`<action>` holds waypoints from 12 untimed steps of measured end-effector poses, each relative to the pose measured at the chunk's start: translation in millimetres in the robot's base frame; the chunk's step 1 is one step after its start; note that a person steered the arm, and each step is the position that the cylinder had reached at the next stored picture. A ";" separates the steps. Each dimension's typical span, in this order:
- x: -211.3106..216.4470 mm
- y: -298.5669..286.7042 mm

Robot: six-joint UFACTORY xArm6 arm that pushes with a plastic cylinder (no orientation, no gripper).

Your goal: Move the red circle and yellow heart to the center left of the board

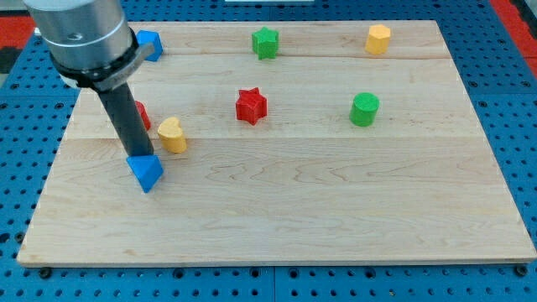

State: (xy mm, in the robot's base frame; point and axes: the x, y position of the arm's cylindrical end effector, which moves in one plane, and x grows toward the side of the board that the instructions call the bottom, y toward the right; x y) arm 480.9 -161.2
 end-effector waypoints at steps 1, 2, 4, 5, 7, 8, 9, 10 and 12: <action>2.7 37.6; 2.1 66.4; -67.1 93.6; -86.9 142.7; -105.9 171.7; -114.4 142.9; -157.4 165.5; -165.8 216.6; -151.4 333.0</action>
State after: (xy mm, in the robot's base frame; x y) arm 329.5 171.7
